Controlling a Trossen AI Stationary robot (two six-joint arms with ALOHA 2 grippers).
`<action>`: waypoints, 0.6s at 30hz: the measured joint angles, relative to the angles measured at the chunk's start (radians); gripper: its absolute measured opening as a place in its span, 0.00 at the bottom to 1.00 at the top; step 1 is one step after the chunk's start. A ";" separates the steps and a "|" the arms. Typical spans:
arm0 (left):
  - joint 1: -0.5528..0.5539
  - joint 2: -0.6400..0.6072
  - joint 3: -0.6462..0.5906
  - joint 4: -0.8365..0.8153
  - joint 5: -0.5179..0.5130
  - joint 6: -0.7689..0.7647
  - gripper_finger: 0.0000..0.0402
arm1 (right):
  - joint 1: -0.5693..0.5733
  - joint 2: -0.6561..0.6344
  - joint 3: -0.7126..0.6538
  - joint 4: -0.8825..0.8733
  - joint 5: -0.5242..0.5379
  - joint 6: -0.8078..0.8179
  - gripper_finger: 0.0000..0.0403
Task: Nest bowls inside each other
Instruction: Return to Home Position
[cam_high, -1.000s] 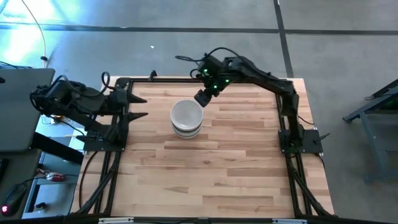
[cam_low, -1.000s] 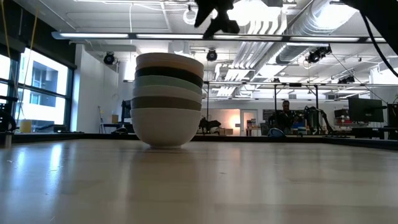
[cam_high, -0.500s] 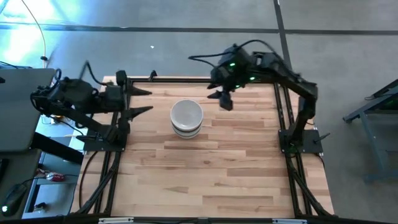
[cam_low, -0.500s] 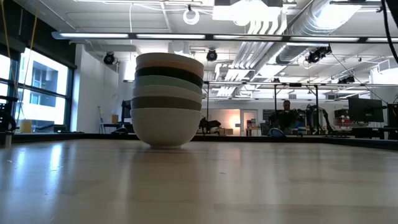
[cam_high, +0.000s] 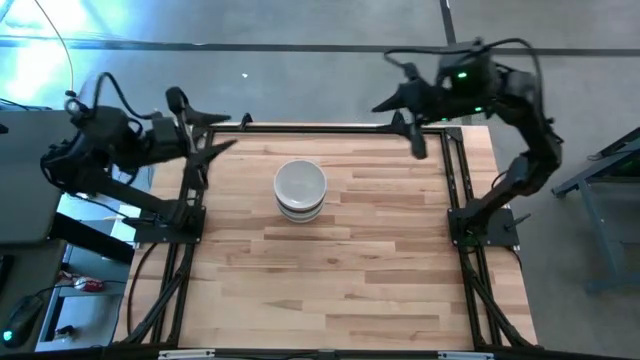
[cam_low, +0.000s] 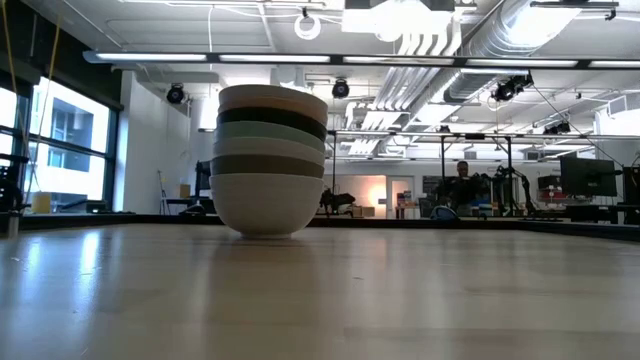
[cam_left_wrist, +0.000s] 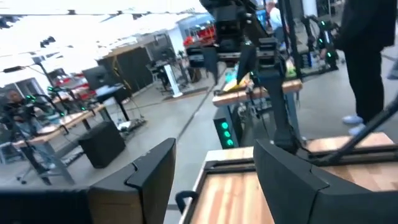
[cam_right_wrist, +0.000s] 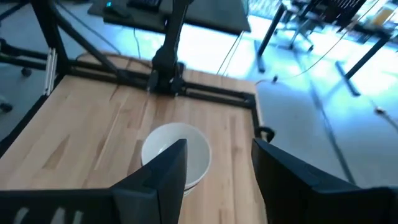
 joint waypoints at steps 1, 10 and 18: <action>0.021 -0.011 0.000 0.001 0.017 0.001 0.51 | -0.009 -0.014 0.000 0.000 -0.004 -0.002 0.43; 0.179 -0.095 0.000 0.001 0.131 0.028 0.51 | -0.073 -0.108 0.000 0.000 -0.066 -0.046 0.43; 0.269 -0.139 0.000 0.000 0.244 0.014 0.51 | -0.146 -0.186 0.000 0.000 -0.133 -0.059 0.43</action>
